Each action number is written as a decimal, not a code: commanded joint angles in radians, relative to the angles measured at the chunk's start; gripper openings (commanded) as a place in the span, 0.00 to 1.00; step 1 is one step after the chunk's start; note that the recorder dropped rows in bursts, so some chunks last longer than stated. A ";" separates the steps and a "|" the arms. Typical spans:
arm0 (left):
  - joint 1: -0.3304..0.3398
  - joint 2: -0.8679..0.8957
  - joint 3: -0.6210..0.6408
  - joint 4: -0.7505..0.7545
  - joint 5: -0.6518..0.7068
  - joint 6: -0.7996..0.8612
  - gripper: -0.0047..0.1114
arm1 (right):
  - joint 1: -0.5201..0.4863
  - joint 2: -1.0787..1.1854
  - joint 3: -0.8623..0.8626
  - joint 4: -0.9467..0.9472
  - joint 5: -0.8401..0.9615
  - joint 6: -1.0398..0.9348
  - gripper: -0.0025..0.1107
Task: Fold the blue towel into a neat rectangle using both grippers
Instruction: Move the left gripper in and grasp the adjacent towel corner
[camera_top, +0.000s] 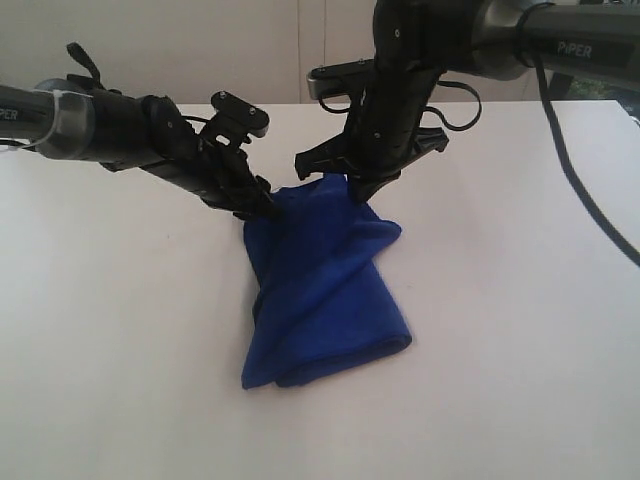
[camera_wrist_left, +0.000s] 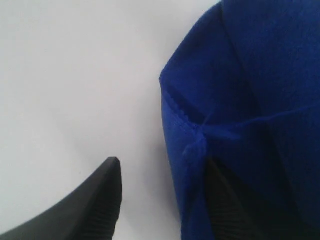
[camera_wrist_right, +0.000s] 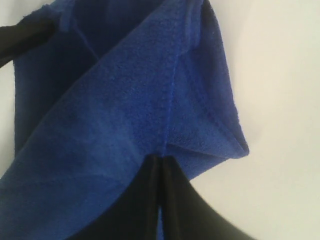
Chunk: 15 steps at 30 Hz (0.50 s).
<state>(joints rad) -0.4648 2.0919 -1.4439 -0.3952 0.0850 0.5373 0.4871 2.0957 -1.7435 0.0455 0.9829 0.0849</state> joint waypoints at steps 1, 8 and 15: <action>-0.025 -0.002 -0.012 -0.011 -0.038 0.021 0.51 | -0.009 -0.009 0.004 -0.009 0.003 -0.011 0.02; -0.028 0.027 -0.012 -0.011 -0.052 0.018 0.24 | -0.009 -0.009 0.004 -0.009 0.003 -0.011 0.02; -0.016 -0.014 -0.012 -0.011 -0.045 0.018 0.04 | -0.009 -0.009 0.004 -0.036 -0.012 -0.013 0.02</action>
<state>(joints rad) -0.4893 2.1140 -1.4542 -0.3952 0.0196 0.5559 0.4871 2.0957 -1.7435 0.0389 0.9787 0.0849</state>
